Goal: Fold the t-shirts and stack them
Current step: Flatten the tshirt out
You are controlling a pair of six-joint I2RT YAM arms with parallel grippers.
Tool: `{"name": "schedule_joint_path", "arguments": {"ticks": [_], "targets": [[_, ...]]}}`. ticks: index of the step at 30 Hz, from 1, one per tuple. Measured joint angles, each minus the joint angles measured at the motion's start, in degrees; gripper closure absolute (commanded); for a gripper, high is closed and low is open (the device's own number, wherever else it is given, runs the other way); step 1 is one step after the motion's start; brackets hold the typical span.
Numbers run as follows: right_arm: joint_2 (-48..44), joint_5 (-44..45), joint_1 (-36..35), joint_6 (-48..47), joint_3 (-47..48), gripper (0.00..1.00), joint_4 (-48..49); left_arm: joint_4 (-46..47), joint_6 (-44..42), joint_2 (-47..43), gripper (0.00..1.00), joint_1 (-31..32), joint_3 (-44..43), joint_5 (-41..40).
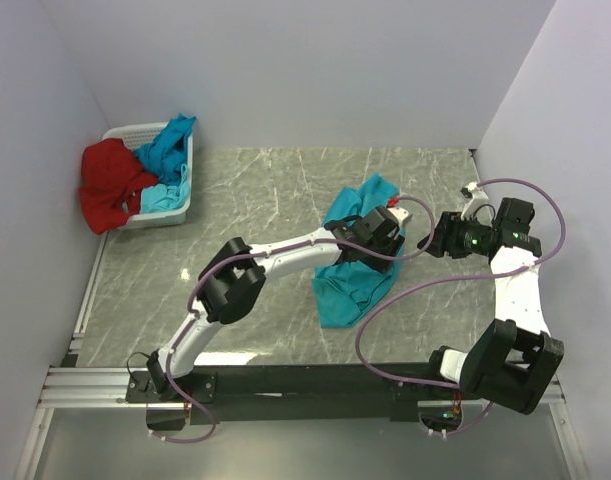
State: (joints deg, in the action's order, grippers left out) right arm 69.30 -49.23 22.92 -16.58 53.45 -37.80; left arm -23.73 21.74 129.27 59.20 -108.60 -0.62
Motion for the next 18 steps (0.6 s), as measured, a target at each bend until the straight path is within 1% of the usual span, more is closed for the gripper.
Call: {"name": "schedule_joint_path", "arguments": {"ticks": [4, 10, 12, 15, 16, 18], "targets": [[0.0, -0.02, 0.02, -0.04, 0.0, 0.36, -0.24, -0.11, 0.24, 0.9, 0.5, 0.15, -0.46, 0.35], [0.0, -0.11, 0.07, -0.26, 0.0, 0.36, -0.42, -0.96, 0.31, 4.66, 0.5, 0.55, -2.14, 0.37], [0.0, -0.17, 0.2, -0.37, 0.0, 0.36, -0.42, -1.29, 0.31, 5.64, 0.52, 0.66, -2.29, 0.37], [0.0, -0.2, 0.26, -0.44, 0.0, 0.36, -0.42, -1.42, 0.44, 6.36, 0.61, 0.76, -2.32, 0.15], [0.0, -0.2, 0.28, -0.46, 0.0, 0.36, -0.44, -1.4, 0.46, 6.43, 0.69, 0.81, -2.32, -0.28], [0.0, -0.22, 0.28, -0.46, 0.0, 0.36, -0.46, -1.29, 0.57, 6.43, 0.81, 0.85, -2.32, -0.87]]}}
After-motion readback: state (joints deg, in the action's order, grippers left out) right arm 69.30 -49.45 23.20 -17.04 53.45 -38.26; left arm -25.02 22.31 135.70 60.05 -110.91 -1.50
